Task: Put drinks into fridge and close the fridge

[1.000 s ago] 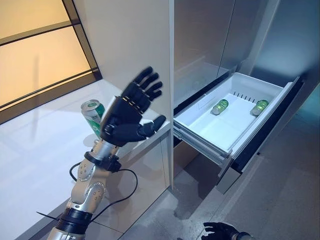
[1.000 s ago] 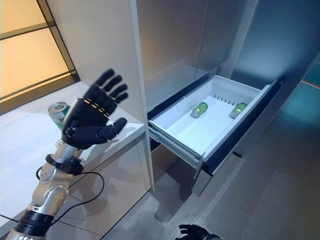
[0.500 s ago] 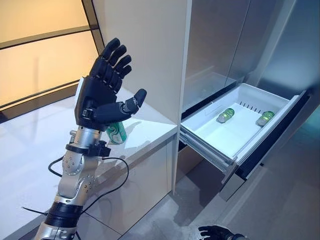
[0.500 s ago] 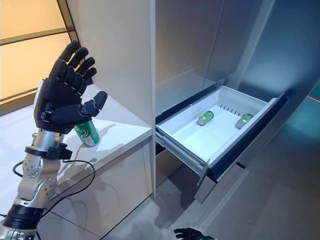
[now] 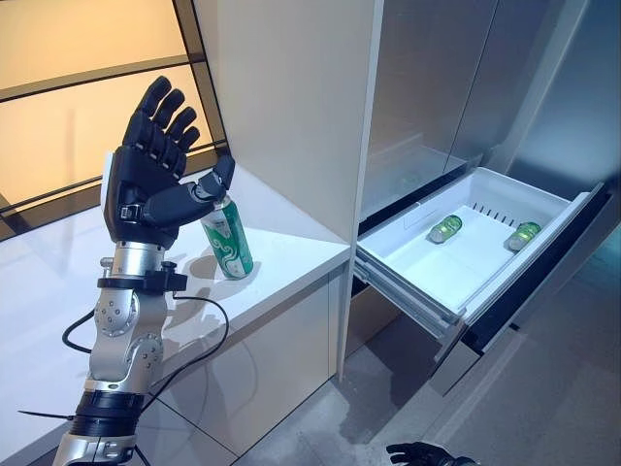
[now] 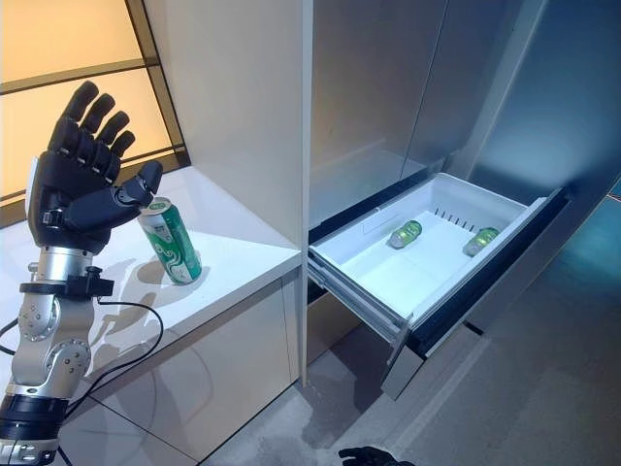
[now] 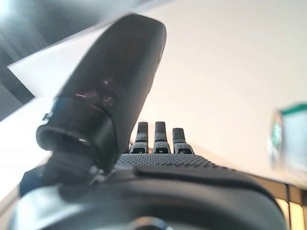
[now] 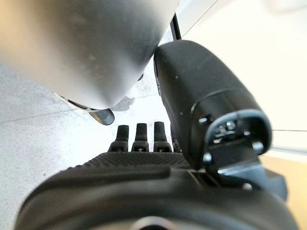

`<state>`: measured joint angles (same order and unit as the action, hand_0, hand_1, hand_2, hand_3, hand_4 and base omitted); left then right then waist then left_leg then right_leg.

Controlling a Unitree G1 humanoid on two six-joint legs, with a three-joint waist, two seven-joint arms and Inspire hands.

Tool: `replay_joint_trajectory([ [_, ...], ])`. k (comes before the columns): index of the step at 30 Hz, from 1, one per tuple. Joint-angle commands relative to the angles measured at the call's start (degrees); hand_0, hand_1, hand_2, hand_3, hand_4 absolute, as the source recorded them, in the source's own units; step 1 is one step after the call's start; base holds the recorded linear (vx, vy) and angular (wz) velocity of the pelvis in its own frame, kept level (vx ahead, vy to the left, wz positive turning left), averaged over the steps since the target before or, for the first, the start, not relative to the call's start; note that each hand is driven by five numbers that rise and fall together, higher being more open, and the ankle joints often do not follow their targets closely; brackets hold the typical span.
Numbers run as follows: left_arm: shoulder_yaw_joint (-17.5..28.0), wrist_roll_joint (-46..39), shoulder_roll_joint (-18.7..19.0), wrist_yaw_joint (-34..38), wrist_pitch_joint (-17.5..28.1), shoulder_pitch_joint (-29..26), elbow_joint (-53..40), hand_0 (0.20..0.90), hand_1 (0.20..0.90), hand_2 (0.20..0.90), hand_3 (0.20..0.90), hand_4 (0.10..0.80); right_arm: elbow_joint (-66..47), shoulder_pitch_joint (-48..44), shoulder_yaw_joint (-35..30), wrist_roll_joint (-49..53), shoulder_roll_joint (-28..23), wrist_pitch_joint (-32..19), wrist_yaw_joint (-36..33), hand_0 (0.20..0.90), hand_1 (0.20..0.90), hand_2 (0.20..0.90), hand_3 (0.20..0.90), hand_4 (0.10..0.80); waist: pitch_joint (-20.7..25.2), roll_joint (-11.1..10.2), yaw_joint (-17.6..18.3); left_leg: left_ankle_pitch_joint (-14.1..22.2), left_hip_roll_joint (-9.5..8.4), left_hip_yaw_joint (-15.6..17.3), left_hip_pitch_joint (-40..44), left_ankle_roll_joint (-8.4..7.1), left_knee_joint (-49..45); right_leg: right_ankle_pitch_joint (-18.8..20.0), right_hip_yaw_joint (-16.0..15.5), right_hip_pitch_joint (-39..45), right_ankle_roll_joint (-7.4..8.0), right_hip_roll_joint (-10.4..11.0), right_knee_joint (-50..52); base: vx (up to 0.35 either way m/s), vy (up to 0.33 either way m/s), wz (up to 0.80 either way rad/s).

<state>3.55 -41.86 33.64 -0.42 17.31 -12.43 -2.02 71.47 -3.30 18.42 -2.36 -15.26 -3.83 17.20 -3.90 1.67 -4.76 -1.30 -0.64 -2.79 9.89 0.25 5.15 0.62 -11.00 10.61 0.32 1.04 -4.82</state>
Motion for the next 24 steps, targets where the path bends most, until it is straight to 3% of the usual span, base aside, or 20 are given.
replay_joint_trajectory([
  [1, 4.8, -0.3, 3.9, 0.7, 2.9, -6.4, 0.1, 0.900, 0.900, 0.900, 0.900, 0.800, 1.4, -0.5, 2.6, -2.2, -0.1, 0.2, 1.1, 0.900, 0.900, 0.900, 0.900, 0.800, 0.8, 0.1, -0.3, 4.3, -2.01, 2.0, -0.1, 0.70, -0.6, -7.5, 1.6, -1.4, 1.49, -1.2, 6.2, 0.000, 0.000, 0.00],
  [9, 4.6, -2.7, 4.2, -4.0, -0.8, -6.1, 2.8, 0.900, 0.900, 0.900, 0.900, 0.800, 1.1, -0.3, 2.0, -2.6, -0.5, 0.5, 1.6, 0.900, 0.900, 0.900, 0.900, 0.800, 0.6, 0.3, 0.1, 4.5, -2.01, 2.5, 0.1, 0.79, -0.7, -7.5, 2.0, -1.4, 1.72, -1.1, 6.5, 0.000, 0.000, 0.00],
  [24, 4.6, -1.2, 6.4, -5.2, -5.9, -6.8, 7.8, 0.900, 0.900, 0.900, 0.900, 0.800, -0.2, 0.0, 1.3, -2.6, -1.4, 1.4, 2.2, 0.900, 0.900, 0.900, 0.900, 0.800, 0.3, 0.6, 0.8, 4.5, -2.08, 3.2, 0.5, 0.80, -0.8, -7.4, 2.3, -1.3, 2.05, -1.0, 6.6, 0.000, 0.000, 0.00],
])
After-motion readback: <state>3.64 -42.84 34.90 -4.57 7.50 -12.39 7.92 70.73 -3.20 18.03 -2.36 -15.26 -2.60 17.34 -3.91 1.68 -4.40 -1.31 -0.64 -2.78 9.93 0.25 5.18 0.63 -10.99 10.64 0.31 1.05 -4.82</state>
